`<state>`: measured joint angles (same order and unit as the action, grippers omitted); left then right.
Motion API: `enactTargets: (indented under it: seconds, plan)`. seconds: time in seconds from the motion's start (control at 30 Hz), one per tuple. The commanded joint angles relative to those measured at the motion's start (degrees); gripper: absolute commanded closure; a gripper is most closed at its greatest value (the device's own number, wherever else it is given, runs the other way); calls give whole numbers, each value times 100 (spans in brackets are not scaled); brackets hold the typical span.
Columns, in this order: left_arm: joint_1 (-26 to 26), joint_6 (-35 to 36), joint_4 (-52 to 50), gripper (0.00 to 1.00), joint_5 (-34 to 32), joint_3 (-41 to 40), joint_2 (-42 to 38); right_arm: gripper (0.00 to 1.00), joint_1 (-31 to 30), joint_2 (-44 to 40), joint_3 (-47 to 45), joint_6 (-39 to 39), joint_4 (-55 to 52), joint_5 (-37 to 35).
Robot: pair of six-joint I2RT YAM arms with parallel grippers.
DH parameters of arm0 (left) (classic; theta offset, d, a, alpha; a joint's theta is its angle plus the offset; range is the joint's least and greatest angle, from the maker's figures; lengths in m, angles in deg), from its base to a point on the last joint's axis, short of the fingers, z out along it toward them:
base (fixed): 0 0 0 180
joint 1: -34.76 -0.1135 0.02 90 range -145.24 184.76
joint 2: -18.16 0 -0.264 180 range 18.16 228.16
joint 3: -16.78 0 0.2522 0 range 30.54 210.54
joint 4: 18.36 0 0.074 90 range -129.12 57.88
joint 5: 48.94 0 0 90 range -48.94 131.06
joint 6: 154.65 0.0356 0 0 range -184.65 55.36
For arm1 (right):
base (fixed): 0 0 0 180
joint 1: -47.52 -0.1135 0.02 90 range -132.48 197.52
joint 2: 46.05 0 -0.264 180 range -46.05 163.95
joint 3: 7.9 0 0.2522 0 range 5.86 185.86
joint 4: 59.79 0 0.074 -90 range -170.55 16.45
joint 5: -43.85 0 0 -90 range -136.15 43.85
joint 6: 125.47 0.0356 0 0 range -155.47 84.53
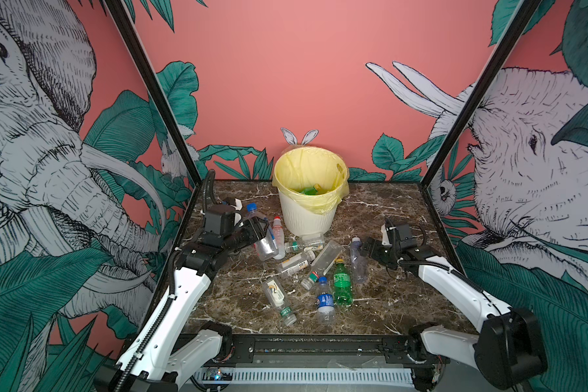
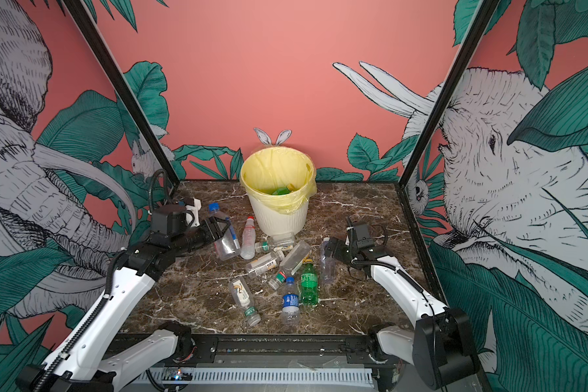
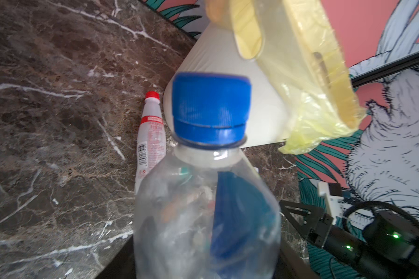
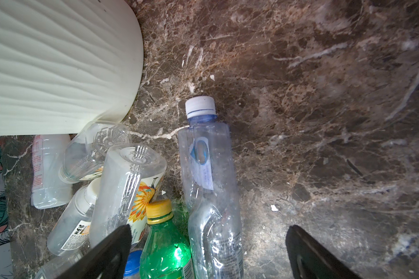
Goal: Throw the plastic bottles in the bin
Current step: Throw the plastic bottle into the trash bin.
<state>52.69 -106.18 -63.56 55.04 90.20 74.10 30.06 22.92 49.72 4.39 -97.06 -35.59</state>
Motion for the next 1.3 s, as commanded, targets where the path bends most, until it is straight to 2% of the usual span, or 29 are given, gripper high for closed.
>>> enactTargets:
  seconds: [0.0, 0.53, 0.87, 1.07, 1.17, 1.2, 1.27]
  plan:
    - [20, -56, 348, 37, 212, 215, -132, 1, 28, 20, 44, 27, 40, 36]
    - [11, -52, 1759, 36, 804, 15, -365, 1, 40, -44, -4, 34, 13, 35]
    - [16, -77, 1993, 36, 829, 697, 69, 1, 49, -134, -8, 24, -37, 24]
    - [17, -252, 2250, 36, 932, 1820, 1222, 1, 49, -195, 70, 27, -163, 46]
    - [75, -442, 2224, 36, 930, 2901, 2303, 1, 49, -306, 53, 87, -164, 35]
    - [114, -443, 2149, 34, 956, 3283, 2684, 1, 49, -331, 64, 105, -175, 33]
    - [214, -416, 1997, 22, 1027, 4228, 3562, 1, 49, -368, 112, 137, -204, 37]
